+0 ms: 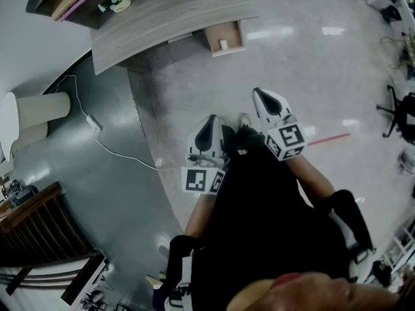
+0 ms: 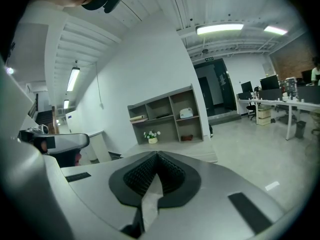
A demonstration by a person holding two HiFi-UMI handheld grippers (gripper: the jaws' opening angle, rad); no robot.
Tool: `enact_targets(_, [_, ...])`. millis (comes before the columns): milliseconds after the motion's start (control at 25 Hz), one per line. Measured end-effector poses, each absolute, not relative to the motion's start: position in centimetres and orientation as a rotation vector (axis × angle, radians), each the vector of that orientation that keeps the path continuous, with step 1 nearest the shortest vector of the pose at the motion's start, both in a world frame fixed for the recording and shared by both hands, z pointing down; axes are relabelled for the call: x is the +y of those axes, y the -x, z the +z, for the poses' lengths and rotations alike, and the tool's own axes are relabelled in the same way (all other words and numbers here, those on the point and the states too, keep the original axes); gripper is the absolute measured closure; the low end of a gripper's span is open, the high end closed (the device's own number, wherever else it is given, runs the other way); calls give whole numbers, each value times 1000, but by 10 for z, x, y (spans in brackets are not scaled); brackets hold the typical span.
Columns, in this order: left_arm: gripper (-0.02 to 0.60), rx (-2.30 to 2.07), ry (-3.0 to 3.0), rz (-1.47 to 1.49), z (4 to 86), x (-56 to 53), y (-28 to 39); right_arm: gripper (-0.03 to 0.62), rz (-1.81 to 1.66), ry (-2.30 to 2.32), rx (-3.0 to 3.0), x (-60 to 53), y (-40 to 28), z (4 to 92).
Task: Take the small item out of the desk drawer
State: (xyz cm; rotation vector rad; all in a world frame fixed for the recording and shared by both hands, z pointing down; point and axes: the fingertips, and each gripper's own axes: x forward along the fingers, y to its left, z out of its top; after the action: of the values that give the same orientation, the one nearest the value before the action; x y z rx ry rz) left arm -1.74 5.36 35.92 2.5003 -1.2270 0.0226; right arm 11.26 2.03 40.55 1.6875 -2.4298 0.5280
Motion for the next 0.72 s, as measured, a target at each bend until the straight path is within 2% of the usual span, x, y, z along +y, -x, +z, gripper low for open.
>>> enact_targets(720, [584, -1107, -2511, -33, 371, -92, 12, 594, 639, -1723, -2300, -118, -104, 481])
